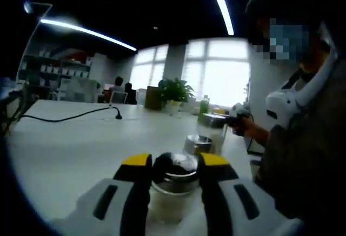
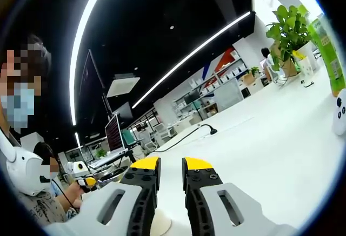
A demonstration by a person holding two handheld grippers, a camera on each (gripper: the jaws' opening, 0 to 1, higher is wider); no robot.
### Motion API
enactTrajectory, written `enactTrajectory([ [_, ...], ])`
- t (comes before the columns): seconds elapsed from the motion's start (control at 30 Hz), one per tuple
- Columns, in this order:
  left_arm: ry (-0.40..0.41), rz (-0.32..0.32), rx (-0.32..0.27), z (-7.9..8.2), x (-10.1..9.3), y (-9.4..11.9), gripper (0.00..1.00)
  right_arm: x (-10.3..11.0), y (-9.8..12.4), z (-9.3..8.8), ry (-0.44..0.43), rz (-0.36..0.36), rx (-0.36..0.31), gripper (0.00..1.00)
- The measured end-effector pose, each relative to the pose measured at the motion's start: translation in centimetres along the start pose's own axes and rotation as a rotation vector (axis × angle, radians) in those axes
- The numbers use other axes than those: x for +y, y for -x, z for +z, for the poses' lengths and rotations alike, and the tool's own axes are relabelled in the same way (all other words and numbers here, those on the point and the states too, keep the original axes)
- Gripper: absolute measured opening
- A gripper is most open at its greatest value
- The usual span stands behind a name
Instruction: Rotate the seasoning bottle until the label or dispensing opening points toward the visible target arrow and the bottle remains upright within the marked orientation range
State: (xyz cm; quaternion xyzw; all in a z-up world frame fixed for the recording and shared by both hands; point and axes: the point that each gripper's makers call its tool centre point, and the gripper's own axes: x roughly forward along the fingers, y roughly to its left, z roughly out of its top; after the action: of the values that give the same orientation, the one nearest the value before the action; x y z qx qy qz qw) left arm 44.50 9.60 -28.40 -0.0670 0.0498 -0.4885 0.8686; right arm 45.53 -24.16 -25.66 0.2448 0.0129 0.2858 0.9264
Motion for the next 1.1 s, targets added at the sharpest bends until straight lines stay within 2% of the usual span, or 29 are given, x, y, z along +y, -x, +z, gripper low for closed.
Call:
enactTrajectory([
  [0.13,0.009,0.008,-0.018,0.1,0.2,0.1,0.37,0.0,0.1,0.2,0.003,0.003,-0.008,0.15],
  [0.23,0.032,0.025,-0.055,0.7,0.4,0.5,0.41,0.1,0.1,0.2,0.002,0.005,-0.007,0.15],
  [0.4,0.018,0.044,-0.069,1.6,-0.4,1.0,0.45,0.0,0.1,0.2,0.0,0.006,-0.007,0.15],
  [0.57,0.003,0.119,-0.082,2.1,0.2,1.5,0.45,0.0,0.0,0.1,-0.003,0.009,-0.009,0.15],
  [0.67,-0.009,0.171,-0.066,1.7,0.6,1.6,0.45,0.1,0.0,0.2,-0.002,0.012,-0.01,0.15],
  [0.8,0.003,0.173,-0.061,0.7,0.1,1.0,0.47,-0.1,0.2,0.4,-0.007,0.003,-0.022,0.15],
  [0.9,0.018,0.198,-0.089,0.9,-0.2,0.8,0.47,-0.1,0.3,0.6,-0.003,0.0,-0.032,0.15],
  [0.97,0.028,0.257,-0.122,1.5,0.5,1.2,0.48,0.0,0.3,0.6,-0.003,0.002,-0.031,0.15],
  [1.1,0.053,0.335,-0.149,2.1,1.2,2.0,0.47,-0.1,0.2,0.6,-0.004,0.002,-0.028,0.15],
])
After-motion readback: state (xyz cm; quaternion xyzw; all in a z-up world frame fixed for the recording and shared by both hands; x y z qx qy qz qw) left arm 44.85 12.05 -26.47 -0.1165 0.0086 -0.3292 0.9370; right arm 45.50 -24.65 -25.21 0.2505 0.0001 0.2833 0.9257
